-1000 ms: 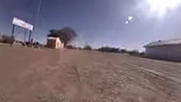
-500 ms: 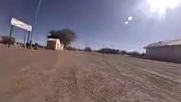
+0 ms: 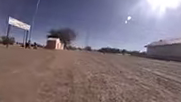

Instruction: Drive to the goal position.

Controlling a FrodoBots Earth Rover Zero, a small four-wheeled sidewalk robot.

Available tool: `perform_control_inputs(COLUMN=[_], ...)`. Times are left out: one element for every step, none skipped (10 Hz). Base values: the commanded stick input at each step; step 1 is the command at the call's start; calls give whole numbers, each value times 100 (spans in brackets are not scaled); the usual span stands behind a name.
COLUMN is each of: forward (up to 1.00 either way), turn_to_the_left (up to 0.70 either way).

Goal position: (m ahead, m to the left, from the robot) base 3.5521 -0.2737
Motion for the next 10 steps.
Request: perform_control_inputs(forward=[70,70,70,70,70,70,70,70,70,70], turn_to_the_left=[0,0,0,0,0,0,0,0,0,0])
